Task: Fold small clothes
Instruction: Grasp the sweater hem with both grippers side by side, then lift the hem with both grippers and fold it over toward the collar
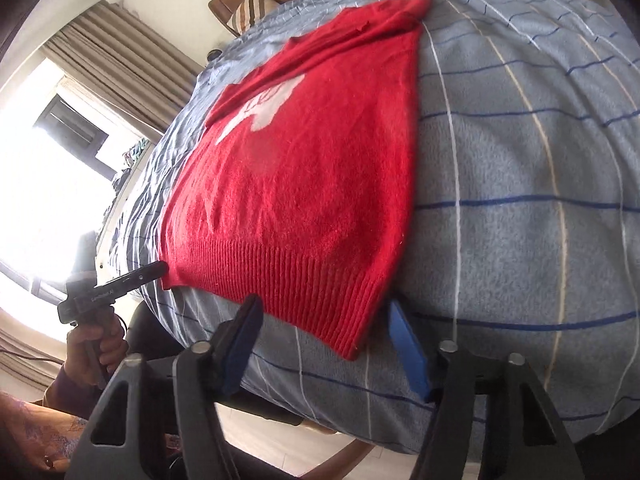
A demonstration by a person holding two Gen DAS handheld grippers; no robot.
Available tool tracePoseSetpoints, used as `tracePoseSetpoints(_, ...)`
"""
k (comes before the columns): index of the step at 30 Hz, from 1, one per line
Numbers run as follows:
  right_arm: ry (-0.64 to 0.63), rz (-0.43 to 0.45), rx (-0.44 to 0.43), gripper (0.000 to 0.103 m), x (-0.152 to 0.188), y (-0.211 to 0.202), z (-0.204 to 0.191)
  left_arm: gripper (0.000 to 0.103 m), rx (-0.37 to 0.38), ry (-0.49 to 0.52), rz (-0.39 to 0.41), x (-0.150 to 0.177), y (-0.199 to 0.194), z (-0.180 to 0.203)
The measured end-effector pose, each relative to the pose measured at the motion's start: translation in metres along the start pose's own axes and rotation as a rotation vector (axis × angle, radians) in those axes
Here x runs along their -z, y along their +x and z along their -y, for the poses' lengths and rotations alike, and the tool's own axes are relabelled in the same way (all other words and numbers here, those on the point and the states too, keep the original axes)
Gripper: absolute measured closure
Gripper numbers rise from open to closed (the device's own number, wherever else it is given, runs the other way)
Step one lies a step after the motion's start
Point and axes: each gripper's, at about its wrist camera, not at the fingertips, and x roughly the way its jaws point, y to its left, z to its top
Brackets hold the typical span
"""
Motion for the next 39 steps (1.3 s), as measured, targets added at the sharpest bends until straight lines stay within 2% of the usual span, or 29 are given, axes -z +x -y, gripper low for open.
tracePoseSetpoints(1, 0.014, 0.004, 0.017, 0.072, 0.000, 0.002, 0.004, 0.055, -0.001, -0.011, 0.007, 0.001, 0.000, -0.001)
tracePoseSetpoints(2, 0.035, 0.004, 0.029, 0.099, 0.001, 0.001, 0.008, 0.078, 0.013, -0.027, 0.012, 0.002, -0.002, -0.002)
tracePoseSetpoints(3, 0.060, 0.009, 0.011, 0.099, 0.002, -0.001, 0.012, 0.090, 0.039, -0.046, 0.011, 0.003, -0.004, -0.004)
tracePoseSetpoints(4, 0.070, 0.019, 0.001, 0.099, 0.002, -0.006, 0.014, 0.097, 0.062, -0.065, 0.010, 0.004, -0.006, -0.007)
tracePoseSetpoints(5, 0.064, 0.030, -0.001, 0.099, 0.003, -0.011, 0.013, 0.099, 0.078, -0.080, 0.020, 0.007, -0.010, -0.010)
tracePoseSetpoints(9, 0.057, 0.090, -0.026, 0.099, 0.005, -0.033, 0.008, 0.100, 0.158, -0.152, 0.051, 0.008, -0.030, -0.016)
tracePoseSetpoints(13, 0.051, 0.171, -0.055, 0.099, -0.003, -0.052, -0.001, 0.100, 0.248, -0.184, 0.124, -0.008, -0.058, -0.014)
tracePoseSetpoints(19, 0.007, 0.279, -0.063, 0.099, -0.037, -0.067, -0.018, 0.100, 0.301, -0.146, 0.217, -0.050, -0.084, -0.005)
tracePoseSetpoints(23, -0.018, 0.319, -0.044, 0.099, -0.065, -0.065, -0.027, 0.100, 0.299, -0.120, 0.254, -0.083, -0.086, -0.005)
tracePoseSetpoints(27, -0.073, 0.355, -0.013, 0.099, -0.113, -0.063, -0.029, 0.100, 0.278, -0.104, 0.298, -0.131, -0.079, -0.007)
tracePoseSetpoints(33, -0.087, 0.371, 0.012, 0.099, -0.222, -0.030, -0.017, 0.100, 0.258, -0.181, 0.329, -0.226, -0.037, -0.026)
tracePoseSetpoints(36, -0.076, 0.358, 0.045, 0.099, -0.278, -0.002, -0.009, 0.100, 0.205, -0.198, 0.323, -0.272, -0.008, -0.031)
tracePoseSetpoints(39, -0.007, 0.348, 0.051, 0.099, -0.327, 0.028, 0.010, 0.099, 0.138, -0.204, 0.308, -0.310, 0.026, -0.035)
